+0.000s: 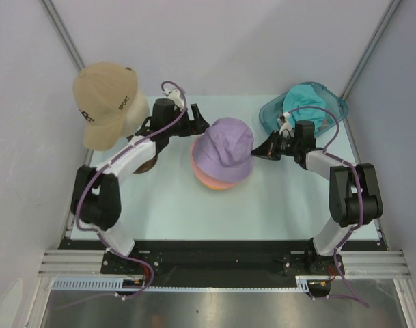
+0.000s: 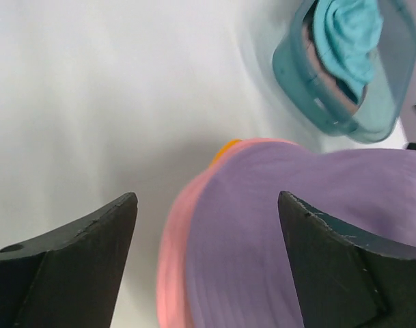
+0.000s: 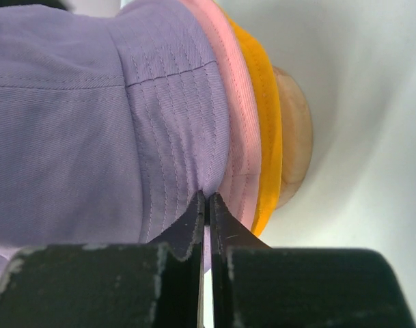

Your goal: Stack the hats

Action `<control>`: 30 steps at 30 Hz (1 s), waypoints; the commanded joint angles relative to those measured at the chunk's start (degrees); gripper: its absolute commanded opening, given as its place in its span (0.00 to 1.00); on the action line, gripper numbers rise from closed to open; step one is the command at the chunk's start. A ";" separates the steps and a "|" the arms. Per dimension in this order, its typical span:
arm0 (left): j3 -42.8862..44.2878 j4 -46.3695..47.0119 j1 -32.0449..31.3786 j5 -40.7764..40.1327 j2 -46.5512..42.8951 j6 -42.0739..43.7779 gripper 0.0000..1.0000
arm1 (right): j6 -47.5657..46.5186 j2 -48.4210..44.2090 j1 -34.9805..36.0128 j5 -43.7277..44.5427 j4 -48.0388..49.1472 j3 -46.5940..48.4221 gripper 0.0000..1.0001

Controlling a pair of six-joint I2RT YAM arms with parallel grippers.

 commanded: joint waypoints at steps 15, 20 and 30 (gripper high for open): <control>-26.44 0.48 -2.01 -1.54 -34.78 -28.38 0.77 | -3.01 -3.96 5.86 5.73 -3.96 1.90 0.00; -30.05 4.87 -2.71 -0.05 -35.85 -31.30 0.78 | -3.44 -4.83 6.65 6.52 -4.84 1.73 0.00; -32.60 12.35 -4.21 2.41 -33.21 -35.08 0.47 | -4.59 -7.56 7.71 8.54 -7.39 1.29 0.00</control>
